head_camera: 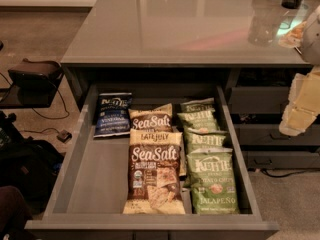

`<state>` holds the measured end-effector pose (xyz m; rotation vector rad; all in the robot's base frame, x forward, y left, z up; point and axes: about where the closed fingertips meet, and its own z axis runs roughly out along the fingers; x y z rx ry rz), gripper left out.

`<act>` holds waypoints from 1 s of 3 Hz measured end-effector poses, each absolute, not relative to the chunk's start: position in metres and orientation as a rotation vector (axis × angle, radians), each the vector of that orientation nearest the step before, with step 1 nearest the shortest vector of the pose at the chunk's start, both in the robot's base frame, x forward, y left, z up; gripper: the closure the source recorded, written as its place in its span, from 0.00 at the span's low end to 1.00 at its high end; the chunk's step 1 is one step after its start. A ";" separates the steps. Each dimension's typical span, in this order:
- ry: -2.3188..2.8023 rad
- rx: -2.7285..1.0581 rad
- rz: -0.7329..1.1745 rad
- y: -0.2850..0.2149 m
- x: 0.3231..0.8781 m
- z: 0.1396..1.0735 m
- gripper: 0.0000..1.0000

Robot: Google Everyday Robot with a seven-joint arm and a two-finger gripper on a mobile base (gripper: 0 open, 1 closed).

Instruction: Pick blue chip bag from top drawer and place on counter

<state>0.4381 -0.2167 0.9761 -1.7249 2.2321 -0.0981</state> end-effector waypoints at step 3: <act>2.098 -1.853 0.142 -0.179 0.459 0.928 0.00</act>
Offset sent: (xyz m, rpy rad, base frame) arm 0.0084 0.0174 -0.0302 0.0453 0.0938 0.0916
